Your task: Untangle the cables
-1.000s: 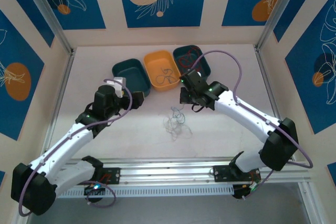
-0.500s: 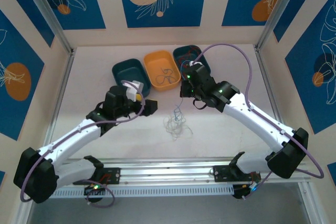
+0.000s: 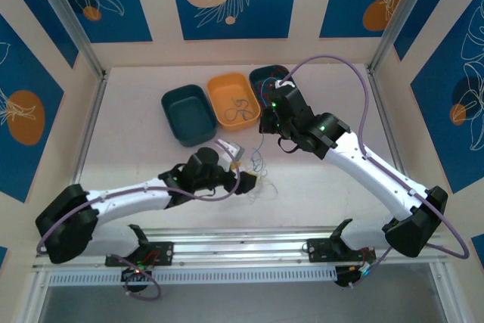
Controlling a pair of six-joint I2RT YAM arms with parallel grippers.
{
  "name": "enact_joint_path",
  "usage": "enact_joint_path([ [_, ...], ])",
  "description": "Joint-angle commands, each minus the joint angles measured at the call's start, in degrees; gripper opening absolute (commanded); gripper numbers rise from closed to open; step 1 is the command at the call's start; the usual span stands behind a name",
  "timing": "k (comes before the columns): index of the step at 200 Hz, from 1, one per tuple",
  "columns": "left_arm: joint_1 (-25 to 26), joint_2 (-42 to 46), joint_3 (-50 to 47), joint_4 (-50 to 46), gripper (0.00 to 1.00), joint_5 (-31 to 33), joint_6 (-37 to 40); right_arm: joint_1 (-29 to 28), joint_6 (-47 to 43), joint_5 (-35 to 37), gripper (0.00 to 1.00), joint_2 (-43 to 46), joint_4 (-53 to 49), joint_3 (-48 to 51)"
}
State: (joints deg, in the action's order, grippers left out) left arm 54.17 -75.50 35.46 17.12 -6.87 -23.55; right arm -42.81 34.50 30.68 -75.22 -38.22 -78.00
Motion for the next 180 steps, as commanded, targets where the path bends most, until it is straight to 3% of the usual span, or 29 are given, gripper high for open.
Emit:
enact_joint_path([
  [1,1.73,-4.54,2.79,7.0,0.84,2.39,-1.57,-0.43,-0.34,1.33,0.0,-0.08,-0.82,-1.75],
  [29,2.16,-9.63,4.89,8.83,0.8,3.38,-3.1,-0.48,-0.47,1.56,0.0,0.62,-1.29,-1.83],
  [51,2.21,-11.69,6.64,8.48,0.7,5.21,-3.02,-0.47,-0.4,1.89,0.0,1.7,-1.42,-1.45],
  [75,2.09,-13.15,8.92,5.47,0.47,8.64,-2.88,-0.42,0.08,2.19,0.0,3.07,-1.4,-0.58],
  [95,1.87,-13.44,8.85,4.28,0.16,11.33,-3.5,-0.13,0.61,2.22,0.0,4.37,-1.12,0.46],
  [111,1.46,-13.16,8.79,3.15,0.0,11.6,-3.03,0.42,1.0,1.66,0.0,5.29,-0.98,1.32],
  [180,-0.85,-1.89,8.58,-6.51,0.0,14.99,3.52,3.7,3.79,0.07,0.0,6.84,-2.01,5.37],
])
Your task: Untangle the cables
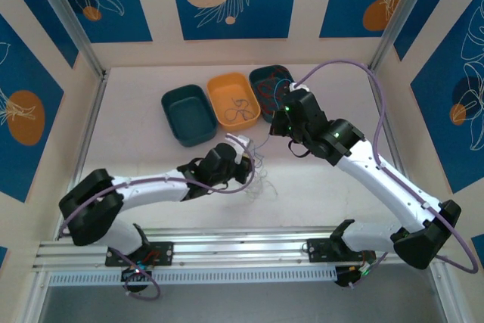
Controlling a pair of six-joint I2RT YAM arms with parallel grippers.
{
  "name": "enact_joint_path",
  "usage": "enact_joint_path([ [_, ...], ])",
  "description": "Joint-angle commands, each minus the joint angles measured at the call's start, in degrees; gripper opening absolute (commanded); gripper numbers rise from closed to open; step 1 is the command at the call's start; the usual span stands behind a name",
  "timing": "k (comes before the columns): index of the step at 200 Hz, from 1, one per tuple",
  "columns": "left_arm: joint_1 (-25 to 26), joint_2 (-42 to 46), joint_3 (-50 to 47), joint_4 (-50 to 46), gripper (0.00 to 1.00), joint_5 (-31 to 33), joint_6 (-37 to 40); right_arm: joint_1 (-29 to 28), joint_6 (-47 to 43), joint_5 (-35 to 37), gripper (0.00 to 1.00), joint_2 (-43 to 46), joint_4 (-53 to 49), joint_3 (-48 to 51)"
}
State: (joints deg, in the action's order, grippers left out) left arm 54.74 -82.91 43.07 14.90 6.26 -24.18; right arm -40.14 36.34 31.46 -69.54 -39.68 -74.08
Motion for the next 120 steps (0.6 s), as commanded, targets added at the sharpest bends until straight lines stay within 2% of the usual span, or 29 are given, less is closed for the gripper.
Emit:
enact_joint_path([
  [1,-1.4,5.72,1.01,-4.49,0.0,1.84,4.28,1.03,2.01,-0.71,0.0,1.16,-0.56,1.47],
  [49,-4.03,14.61,4.94,-13.8,0.0,0.46,10.57,3.8,3.83,-4.98,0.0,0.28,-1.21,3.6],
  [90,-4.57,15.91,13.28,-23.87,0.0,-2.14,13.67,4.19,0.5,-15.37,0.0,-0.16,4.84,6.59],
  [120,-5.15,14.82,19.28,-31.6,0.0,-3.57,13.92,4.11,-3.18,-24.91,0.18,0.25,10.38,10.17],
])
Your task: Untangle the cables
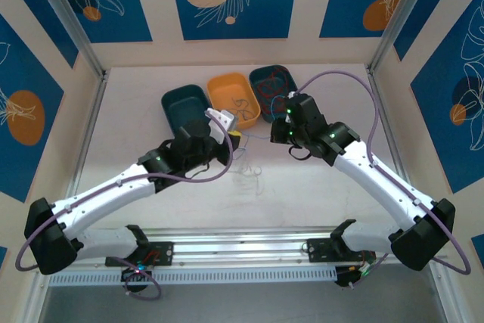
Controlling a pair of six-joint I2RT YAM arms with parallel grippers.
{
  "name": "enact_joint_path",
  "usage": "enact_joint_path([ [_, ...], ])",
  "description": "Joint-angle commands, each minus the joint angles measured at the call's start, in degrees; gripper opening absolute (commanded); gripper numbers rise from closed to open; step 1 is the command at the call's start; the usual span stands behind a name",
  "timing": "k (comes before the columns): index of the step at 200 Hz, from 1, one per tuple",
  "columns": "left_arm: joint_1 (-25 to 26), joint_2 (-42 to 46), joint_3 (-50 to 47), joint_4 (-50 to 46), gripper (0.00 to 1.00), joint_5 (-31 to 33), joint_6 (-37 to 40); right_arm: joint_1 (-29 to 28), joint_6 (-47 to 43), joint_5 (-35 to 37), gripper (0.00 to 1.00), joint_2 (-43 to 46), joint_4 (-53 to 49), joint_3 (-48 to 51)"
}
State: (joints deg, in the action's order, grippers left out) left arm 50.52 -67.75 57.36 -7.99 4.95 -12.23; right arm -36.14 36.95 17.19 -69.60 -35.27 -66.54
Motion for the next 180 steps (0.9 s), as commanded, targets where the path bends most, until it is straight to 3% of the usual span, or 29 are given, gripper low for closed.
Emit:
enact_joint_path([
  [1,-0.94,-0.36,5.15,-8.98,0.0,-2.29,1.95,0.11,-3.89,-10.92,0.18,0.38,6.16,2.82],
  [28,-1.39,-0.46,8.05,-12.29,0.0,-3.18,1.99,-0.75,-5.46,-15.05,0.29,2.33,10.64,7.92],
  [110,-2.11,2.09,12.89,-13.28,0.0,-3.59,3.31,-2.97,-7.72,-19.97,0.44,5.18,20.28,17.81],
  [180,-2.5,2.09,16.35,-12.86,0.0,-2.42,4.8,-7.67,-10.79,-14.45,0.47,3.6,24.73,20.32],
])
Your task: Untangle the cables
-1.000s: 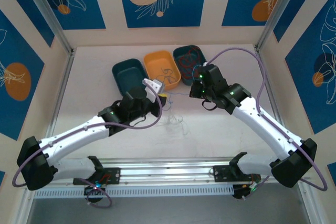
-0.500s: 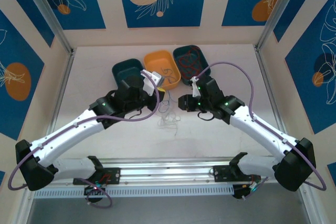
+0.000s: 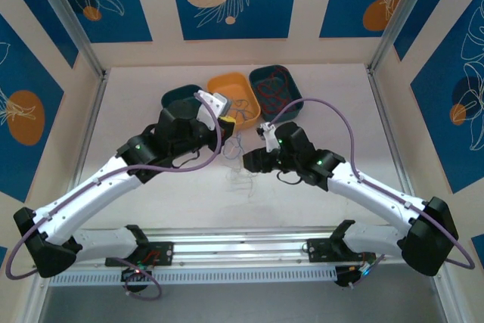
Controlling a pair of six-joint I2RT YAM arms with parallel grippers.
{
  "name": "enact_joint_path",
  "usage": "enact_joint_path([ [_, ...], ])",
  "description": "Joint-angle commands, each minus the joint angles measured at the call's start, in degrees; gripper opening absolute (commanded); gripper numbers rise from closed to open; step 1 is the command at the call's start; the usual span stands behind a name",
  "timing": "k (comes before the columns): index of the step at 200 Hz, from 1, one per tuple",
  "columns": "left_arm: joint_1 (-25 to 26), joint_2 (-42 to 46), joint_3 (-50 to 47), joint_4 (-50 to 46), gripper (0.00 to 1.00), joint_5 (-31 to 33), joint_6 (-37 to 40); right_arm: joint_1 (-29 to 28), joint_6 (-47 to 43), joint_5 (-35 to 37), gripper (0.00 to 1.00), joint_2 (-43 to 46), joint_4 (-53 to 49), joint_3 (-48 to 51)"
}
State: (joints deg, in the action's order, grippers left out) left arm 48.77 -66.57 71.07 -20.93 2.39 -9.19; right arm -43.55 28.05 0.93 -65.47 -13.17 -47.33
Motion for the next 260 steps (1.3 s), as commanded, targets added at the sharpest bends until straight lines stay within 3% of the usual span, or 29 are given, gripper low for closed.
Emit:
enact_joint_path([
  [1,-0.72,0.95,2.7,0.09,0.0,0.15,1.74,-0.24,-1.92,1.8,0.47,-0.53,2.72,1.15],
  [52,-0.96,0.71,5.33,1.41,0.0,0.68,3.27,-0.18,-1.42,0.17,0.51,-0.92,7.63,6.42],
  [96,-0.96,0.82,7.64,2.08,0.0,1.69,4.01,-0.28,0.04,0.35,0.64,0.09,16.04,13.41],
  [130,-0.96,1.08,8.21,4.08,0.0,1.94,3.58,-1.05,1.3,3.01,0.69,-1.24,26.21,18.06],
  [164,-1.05,1.35,8.21,4.97,0.0,3.48,2.65,-5.52,-1.61,11.53,0.75,-4.04,34.17,19.17],
  [186,-1.05,1.49,8.21,5.11,0.0,4.14,2.18,-7.68,-4.09,14.71,0.87,-6.25,36.41,18.43],
  [260,-1.05,1.97,8.64,6.44,0.0,3.67,0.93,-9.21,-5.6,20.32,0.84,-16.19,39.46,13.25],
])
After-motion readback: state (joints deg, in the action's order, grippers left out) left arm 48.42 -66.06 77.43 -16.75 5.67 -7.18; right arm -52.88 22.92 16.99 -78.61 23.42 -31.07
